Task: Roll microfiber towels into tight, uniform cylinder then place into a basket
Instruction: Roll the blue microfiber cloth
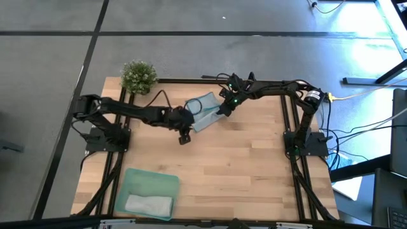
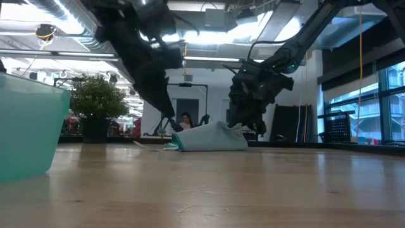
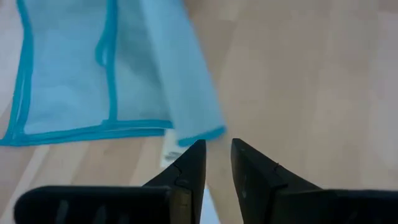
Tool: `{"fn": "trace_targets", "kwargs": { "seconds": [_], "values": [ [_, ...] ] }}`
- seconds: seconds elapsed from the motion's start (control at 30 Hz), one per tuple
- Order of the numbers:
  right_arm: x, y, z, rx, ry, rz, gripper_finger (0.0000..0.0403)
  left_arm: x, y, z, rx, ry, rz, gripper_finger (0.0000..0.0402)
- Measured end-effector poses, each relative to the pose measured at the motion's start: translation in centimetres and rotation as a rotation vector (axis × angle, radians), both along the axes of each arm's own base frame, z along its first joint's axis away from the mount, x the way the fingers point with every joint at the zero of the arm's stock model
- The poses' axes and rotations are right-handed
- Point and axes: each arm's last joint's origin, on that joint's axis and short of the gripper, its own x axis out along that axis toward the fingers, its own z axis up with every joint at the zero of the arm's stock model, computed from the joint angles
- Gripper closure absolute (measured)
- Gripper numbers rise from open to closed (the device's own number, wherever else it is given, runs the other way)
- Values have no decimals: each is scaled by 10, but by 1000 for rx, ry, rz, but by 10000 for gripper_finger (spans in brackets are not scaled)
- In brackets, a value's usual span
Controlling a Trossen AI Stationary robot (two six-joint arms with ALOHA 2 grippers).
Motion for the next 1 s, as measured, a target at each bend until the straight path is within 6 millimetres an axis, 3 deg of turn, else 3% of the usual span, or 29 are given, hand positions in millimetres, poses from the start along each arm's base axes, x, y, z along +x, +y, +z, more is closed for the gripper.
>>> {"fn": "trace_targets", "kwargs": {
  "seconds": [0.23,0.37,0.87,1.0],
  "values": [
    [0,0,0,-3,-2,3,397,6,36,-22,-129,-6,65,331],
    [0,0,0,-13,-7,14,397,12,46,-33,-222,-44,22,331],
    [0,0,0,-17,-9,18,397,14,54,-39,-209,-56,-18,331],
    [0,0,0,-17,-9,18,397,14,54,-39,-195,-51,-7,352]
  ]
}}
